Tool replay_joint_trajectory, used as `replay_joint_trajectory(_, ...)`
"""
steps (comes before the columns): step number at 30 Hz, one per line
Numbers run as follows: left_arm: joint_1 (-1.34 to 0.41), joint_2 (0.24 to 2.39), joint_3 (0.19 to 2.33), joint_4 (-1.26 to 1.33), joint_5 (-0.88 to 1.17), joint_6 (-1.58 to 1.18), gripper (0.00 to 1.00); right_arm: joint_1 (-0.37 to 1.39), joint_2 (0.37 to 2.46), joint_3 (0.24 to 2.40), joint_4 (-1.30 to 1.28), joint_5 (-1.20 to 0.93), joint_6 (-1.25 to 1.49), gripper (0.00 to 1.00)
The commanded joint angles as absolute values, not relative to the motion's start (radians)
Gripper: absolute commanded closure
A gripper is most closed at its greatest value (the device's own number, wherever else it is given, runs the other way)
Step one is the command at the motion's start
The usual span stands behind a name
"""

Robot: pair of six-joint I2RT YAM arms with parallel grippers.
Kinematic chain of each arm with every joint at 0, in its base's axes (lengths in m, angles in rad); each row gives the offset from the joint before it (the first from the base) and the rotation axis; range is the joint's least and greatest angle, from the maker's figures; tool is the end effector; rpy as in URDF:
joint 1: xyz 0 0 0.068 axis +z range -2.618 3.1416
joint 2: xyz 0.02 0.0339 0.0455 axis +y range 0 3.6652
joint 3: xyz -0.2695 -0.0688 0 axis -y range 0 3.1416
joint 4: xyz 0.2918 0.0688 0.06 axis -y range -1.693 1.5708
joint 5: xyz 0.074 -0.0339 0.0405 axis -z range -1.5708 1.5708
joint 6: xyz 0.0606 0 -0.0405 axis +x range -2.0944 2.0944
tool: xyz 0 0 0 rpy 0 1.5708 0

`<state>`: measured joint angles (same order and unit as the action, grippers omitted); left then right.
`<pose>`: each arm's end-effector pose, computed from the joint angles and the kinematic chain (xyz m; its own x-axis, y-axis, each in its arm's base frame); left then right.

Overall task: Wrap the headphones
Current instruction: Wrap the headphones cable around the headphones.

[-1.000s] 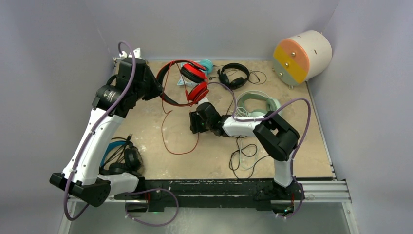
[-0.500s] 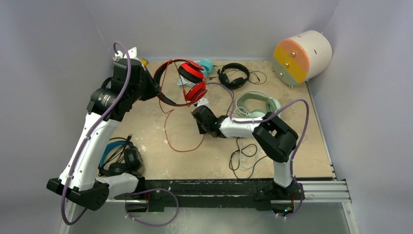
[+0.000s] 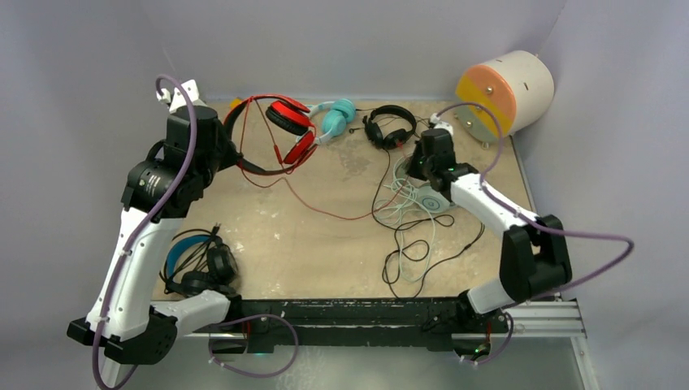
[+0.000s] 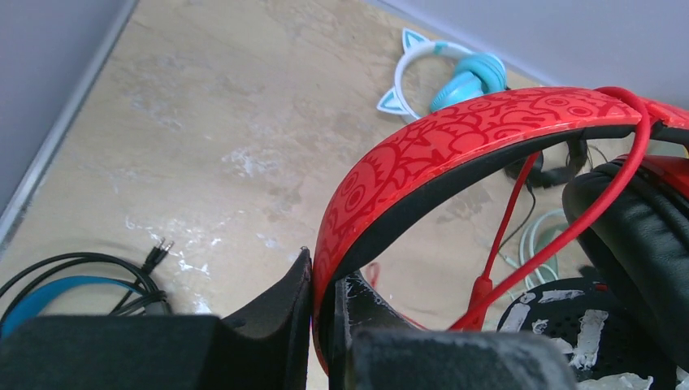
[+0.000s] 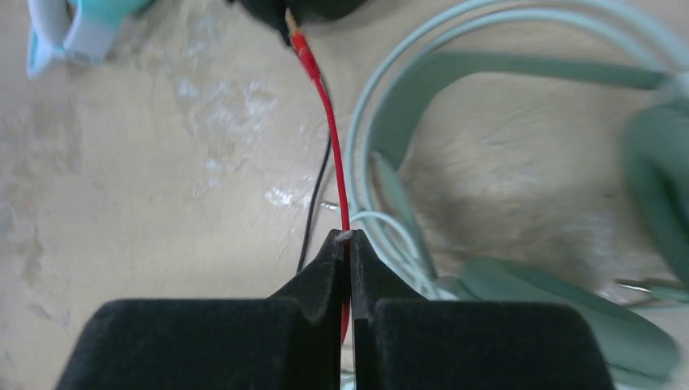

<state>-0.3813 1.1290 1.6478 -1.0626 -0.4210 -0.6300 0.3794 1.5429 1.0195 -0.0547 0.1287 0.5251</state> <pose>0.2311 -0.0660 0.4870 -0.3969 -0.4202 -0.8160 -0.2708 0.9031 -0.3333 0.3814 0.1437 0.2157 -0.5733 0.3066 -0.7598 0.0230 0.9330 0.3592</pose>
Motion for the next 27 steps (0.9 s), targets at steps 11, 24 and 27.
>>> replay_joint_trajectory(11,-0.374,1.135,1.686,-0.975,-0.472,-0.697,1.0,0.027,1.393,1.114,-0.372,0.262,0.762,1.0)
replay_joint_trajectory(24,-0.36,1.159,1.713,-0.918,-0.342,-0.709,1.0,0.158,1.264,1.077,-0.166,-0.044,0.422,0.37)
replay_joint_trajectory(27,-0.36,1.168,1.734,-0.933,-0.317,-0.701,1.0,0.233,1.245,1.09,-0.164,-0.112,0.384,0.3)
